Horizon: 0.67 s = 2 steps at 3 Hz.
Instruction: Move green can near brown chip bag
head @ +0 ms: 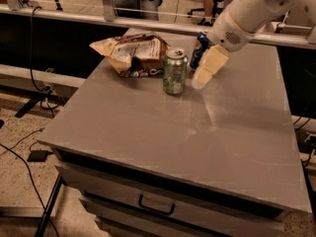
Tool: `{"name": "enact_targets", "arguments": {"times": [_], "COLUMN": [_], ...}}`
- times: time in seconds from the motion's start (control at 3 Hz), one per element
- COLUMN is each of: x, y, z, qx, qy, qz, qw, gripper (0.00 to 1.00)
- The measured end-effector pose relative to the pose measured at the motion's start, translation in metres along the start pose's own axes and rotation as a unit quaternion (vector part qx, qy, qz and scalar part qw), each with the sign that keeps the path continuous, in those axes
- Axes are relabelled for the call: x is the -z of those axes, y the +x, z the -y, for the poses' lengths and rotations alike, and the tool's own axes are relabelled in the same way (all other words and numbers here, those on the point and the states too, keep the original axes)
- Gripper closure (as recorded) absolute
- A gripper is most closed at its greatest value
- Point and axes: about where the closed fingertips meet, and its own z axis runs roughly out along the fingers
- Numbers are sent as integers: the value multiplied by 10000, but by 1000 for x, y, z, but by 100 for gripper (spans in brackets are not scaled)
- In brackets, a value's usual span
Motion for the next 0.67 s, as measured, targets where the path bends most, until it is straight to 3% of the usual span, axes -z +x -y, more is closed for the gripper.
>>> {"name": "enact_targets", "arguments": {"times": [0.67], "x": [129], "y": [87], "z": [8], "qx": [-198], "qy": [882], "qz": [88], "qw": [9959], "gripper": [0]}}
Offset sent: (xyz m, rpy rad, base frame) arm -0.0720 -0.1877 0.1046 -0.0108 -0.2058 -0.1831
